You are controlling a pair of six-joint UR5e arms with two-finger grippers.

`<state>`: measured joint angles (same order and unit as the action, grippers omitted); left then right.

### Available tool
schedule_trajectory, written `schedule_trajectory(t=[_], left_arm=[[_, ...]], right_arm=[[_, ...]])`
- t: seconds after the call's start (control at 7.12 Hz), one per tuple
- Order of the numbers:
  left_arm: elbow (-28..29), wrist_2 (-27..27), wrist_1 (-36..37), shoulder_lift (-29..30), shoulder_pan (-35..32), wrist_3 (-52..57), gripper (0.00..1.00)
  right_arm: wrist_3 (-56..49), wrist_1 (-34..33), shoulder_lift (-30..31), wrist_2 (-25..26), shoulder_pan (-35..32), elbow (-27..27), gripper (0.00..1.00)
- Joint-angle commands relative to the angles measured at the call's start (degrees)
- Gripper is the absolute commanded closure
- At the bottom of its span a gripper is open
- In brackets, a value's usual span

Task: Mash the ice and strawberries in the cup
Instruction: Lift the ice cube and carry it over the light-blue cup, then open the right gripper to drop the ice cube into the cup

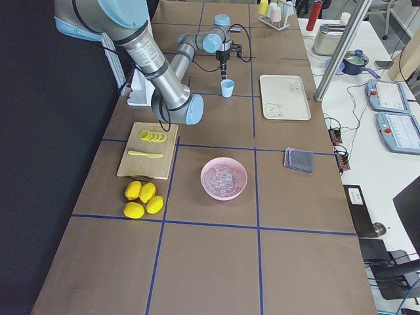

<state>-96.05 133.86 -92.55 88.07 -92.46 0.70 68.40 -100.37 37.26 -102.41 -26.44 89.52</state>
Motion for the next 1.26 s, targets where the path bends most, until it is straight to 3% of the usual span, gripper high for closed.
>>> schedule_trajectory(t=[0.0,0.28,0.42,0.7,1.12], left_arm=[[-0.01,0.0,0.0,0.09,0.0,-0.09,0.0],[0.08,0.0,0.0,0.44,0.0,-0.09,0.0],[0.08,0.0,0.0,0.44,0.09,-0.09,0.0],[0.08,0.0,0.09,0.61,0.09,-0.09,0.0],[0.08,0.0,0.09,0.79,0.09,-0.09,0.0]], right_arm=[[-0.11,0.18,-0.08,0.55,-0.01,-0.48,0.97],[-0.02,-0.09,-0.08,0.55,-0.28,-0.48,0.73],[-0.02,-0.09,0.0,0.55,-0.45,-0.48,0.54],[-0.02,-0.09,0.09,0.55,-0.63,-0.4,0.45],[0.07,-0.09,0.0,0.55,-0.72,-0.4,0.23]])
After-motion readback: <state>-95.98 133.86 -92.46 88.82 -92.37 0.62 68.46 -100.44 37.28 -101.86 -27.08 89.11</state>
